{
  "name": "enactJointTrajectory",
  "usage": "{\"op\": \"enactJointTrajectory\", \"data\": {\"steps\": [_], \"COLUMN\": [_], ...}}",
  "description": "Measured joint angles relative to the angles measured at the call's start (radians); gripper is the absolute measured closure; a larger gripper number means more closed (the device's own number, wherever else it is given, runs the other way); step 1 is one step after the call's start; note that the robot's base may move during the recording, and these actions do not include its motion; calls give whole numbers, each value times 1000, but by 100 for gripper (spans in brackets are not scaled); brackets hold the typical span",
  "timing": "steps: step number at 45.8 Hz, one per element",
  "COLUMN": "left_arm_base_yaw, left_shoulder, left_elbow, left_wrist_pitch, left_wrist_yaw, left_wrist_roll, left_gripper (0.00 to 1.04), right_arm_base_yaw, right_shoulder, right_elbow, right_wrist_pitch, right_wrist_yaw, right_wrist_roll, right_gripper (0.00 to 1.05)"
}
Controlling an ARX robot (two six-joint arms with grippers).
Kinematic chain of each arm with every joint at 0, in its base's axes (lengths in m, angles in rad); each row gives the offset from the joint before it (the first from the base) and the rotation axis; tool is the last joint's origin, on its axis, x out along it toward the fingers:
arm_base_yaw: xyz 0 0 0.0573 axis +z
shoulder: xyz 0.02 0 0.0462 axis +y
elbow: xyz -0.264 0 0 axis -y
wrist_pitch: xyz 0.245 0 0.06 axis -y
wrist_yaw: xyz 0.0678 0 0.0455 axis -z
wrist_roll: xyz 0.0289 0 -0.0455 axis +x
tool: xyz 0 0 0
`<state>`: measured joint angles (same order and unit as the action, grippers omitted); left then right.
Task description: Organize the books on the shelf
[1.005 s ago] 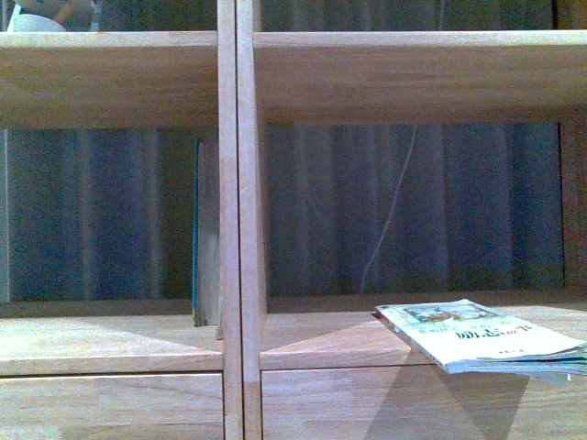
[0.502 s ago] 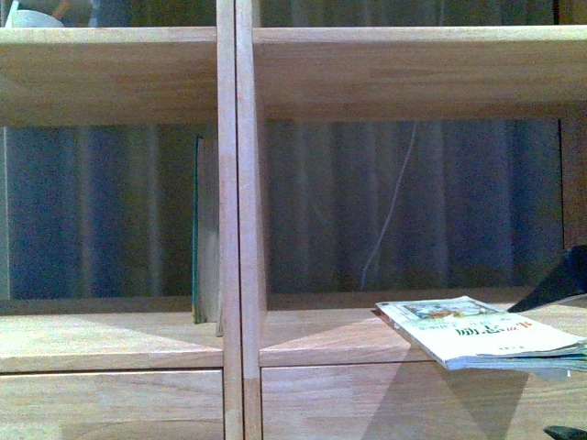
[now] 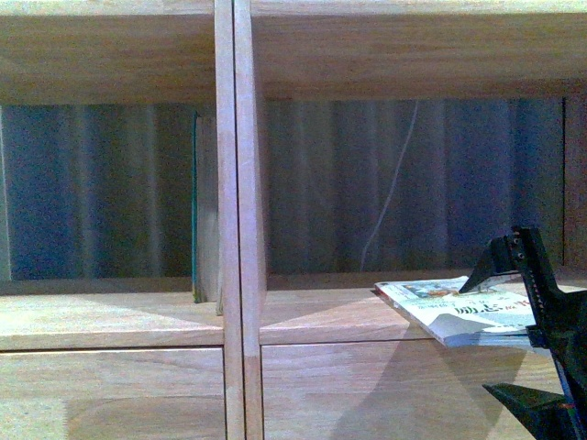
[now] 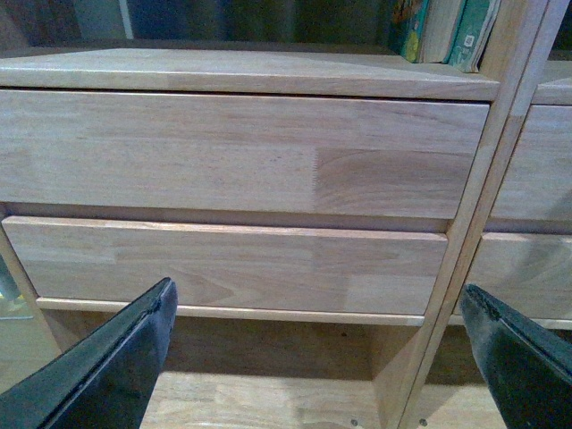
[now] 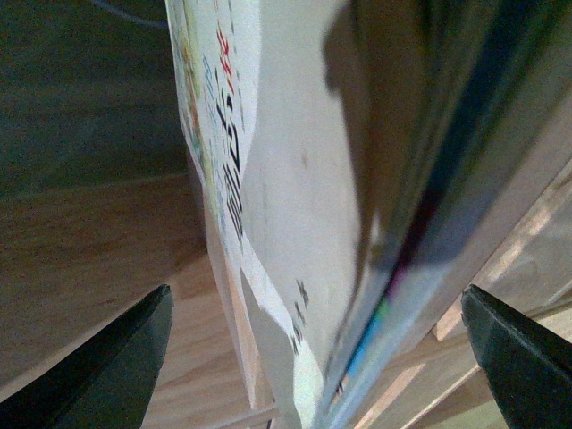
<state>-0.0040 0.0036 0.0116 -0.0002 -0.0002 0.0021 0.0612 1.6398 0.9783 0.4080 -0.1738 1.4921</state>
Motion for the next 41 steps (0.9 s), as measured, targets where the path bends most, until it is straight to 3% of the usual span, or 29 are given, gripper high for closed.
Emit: {"op": "enactJointTrajectory", "data": {"steps": [19, 41], "left_arm_base_yaw": [0, 0], "left_shoulder": [0, 0], "left_elbow": [0, 0], "left_wrist_pitch": [0, 0], "left_wrist_yaw": [0, 0], "left_wrist_roll": [0, 0], "left_gripper": [7, 7], "right_arm_base_yaw": [-38, -59], "right_shoulder": [94, 84], "right_elbow": [144, 142], "right_wrist_pitch": [-53, -53], "right_wrist_yaw": [33, 3], "right_wrist_roll": [-69, -101], "right_gripper": [10, 91]}}
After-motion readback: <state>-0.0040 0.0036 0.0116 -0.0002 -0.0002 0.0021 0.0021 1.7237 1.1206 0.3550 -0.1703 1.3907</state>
